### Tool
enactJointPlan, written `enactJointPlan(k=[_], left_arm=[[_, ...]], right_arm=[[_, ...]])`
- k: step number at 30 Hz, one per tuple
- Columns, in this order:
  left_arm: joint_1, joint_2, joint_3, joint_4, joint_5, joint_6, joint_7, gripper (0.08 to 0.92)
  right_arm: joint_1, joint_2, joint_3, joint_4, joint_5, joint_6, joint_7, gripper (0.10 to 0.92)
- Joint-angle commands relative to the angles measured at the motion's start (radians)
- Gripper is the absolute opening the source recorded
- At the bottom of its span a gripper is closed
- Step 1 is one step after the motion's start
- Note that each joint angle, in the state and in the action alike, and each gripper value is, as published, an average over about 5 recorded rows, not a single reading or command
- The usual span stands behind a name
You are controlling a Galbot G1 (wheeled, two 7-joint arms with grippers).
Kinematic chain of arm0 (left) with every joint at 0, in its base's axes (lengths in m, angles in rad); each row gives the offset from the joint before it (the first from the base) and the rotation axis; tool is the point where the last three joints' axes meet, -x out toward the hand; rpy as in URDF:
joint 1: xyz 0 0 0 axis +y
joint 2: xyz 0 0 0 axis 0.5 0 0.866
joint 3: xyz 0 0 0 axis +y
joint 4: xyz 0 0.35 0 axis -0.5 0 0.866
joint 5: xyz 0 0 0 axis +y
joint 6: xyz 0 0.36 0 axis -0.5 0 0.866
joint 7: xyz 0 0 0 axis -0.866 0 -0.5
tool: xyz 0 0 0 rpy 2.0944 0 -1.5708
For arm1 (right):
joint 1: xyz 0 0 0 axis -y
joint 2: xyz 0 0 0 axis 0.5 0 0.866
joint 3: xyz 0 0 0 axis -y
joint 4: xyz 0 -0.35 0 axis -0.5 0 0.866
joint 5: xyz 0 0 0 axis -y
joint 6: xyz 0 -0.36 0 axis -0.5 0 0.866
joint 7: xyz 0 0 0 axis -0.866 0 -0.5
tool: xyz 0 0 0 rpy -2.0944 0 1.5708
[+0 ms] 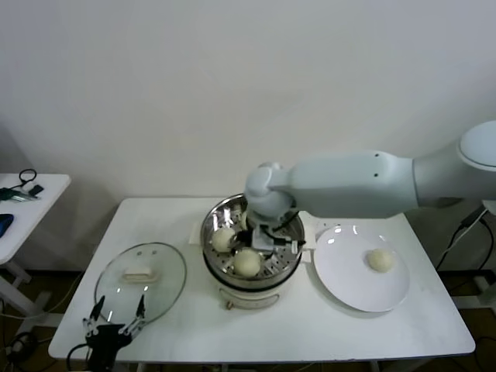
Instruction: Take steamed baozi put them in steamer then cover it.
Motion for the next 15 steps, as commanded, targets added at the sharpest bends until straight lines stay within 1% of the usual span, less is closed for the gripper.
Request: enactJointPlan(k=[1,4,8,11,15], left_arm=[[0.000,0.001,0.000,0.001,0.001,0.000,0.000,0.823],[-0.001,0.002,0.003,0.000,0.001,0.001,0.000,0.823],[-0.004,0.002,0.008,-0.002,0.002,0.002,0.001,0.823],[-0.007,0.001,0.009,-0.002,0.003,0.003,0.001,0.823],[-0.013,0.000,0.011,0.004,0.005,0.006,0.002,0.823]], right_arm=[[0.217,-0.173,-0.088,-0.151,0.365,-0.081,-0.187,0.823],[0.267,-0.278,-0.171,-0.206,0.451,-0.177,-0.198,0.823],[0.230,-0.432,-0.221,-0.224,0.456,-0.289,-0.175,0.823],[0.143,-0.545,-0.206,-0.238,0.383,-0.329,-0.158,0.823],[-0.002,-0.639,-0.123,-0.272,0.261,-0.348,-0.143,0.823]])
